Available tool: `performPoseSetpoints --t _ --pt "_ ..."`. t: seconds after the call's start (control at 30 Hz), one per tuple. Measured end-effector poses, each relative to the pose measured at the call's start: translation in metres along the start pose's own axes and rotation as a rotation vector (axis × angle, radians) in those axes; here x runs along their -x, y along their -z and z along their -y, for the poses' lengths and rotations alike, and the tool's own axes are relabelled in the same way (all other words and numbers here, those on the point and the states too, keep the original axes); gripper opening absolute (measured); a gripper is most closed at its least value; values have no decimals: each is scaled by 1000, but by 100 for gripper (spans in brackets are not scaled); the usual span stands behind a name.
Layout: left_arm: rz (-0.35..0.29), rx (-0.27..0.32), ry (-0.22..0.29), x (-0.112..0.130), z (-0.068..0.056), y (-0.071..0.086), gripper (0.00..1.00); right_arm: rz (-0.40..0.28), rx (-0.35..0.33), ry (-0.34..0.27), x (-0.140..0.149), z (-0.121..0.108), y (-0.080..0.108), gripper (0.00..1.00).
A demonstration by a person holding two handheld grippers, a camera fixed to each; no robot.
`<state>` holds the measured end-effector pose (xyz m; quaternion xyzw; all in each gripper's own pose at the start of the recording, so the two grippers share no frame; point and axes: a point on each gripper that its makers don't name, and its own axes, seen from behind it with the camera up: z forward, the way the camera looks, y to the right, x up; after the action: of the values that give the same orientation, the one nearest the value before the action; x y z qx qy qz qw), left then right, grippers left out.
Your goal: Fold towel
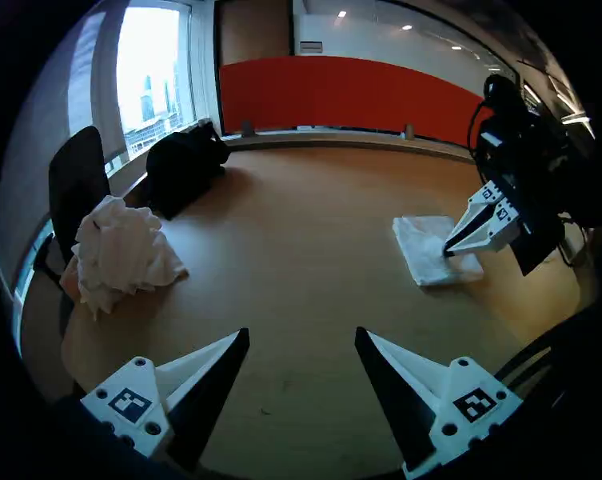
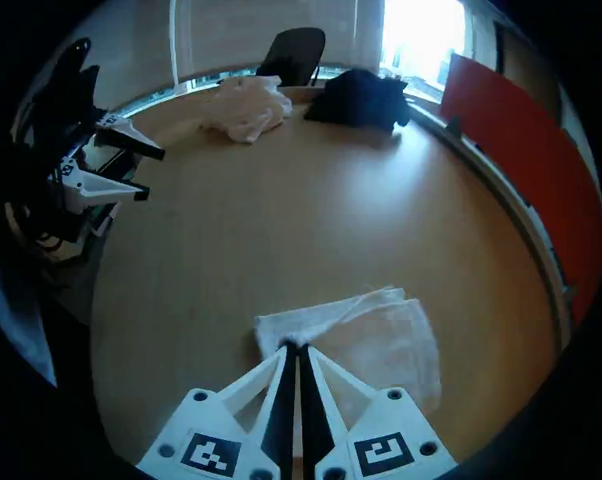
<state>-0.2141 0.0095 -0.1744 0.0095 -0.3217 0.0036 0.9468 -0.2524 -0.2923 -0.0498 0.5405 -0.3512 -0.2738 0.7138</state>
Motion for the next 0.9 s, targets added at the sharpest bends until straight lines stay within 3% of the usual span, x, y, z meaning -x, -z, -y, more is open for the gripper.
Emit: performPoseSetpoints --t 0.2,0.67,0.8,0.9 --pt "3 -10 9 3 4 2 99 28 -15 -2 7 4 -17 3" --pt "7 -8 9 3 4 1 98 8 -7 4 -1 3 -11 8" --pt "8 -8 13 3 5 1 98 -3 1 4 -4 2 -6 24" --pt "8 -10 12 4 7 2 98 -3 7 -10 -3 1 -4 48"
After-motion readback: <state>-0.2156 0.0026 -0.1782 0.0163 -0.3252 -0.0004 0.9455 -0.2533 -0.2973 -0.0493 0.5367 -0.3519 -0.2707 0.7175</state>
